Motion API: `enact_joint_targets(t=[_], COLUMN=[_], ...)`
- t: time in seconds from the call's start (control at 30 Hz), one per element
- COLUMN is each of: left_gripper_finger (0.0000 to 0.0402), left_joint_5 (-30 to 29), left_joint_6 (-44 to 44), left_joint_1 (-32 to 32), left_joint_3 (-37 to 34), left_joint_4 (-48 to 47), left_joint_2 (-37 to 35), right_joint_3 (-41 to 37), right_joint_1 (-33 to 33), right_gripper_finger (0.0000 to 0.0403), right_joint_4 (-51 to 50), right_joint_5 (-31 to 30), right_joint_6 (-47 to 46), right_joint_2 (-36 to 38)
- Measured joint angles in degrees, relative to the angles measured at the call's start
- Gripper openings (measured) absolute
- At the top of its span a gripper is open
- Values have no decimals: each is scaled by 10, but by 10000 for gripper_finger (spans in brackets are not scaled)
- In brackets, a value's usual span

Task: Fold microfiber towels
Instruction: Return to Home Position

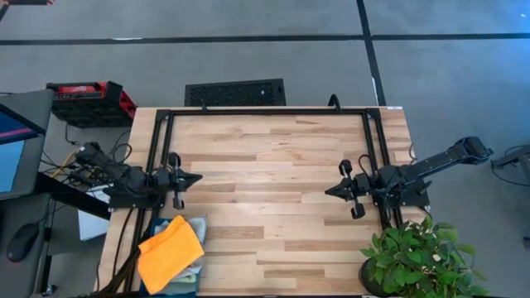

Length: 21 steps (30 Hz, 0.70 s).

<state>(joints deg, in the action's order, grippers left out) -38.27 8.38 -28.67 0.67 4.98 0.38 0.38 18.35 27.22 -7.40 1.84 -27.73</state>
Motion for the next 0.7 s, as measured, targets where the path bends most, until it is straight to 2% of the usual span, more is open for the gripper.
enact_joint_targets(t=[0.17, 0.7], left_gripper_finger=[0, 0], left_joint_5=[-61, -60], left_joint_6=[-1, -14], left_joint_1=[0, 0], left_joint_3=[0, 0], left_joint_4=[-2, -3], left_joint_2=[0, 0], right_joint_3=[0, 0], right_joint_1=[-1, -1], right_gripper_finger=[31, 37], right_joint_4=[-12, -36], right_joint_5=[-1, -1], right_joint_6=[-3, -3], right_joint_2=[0, 0])
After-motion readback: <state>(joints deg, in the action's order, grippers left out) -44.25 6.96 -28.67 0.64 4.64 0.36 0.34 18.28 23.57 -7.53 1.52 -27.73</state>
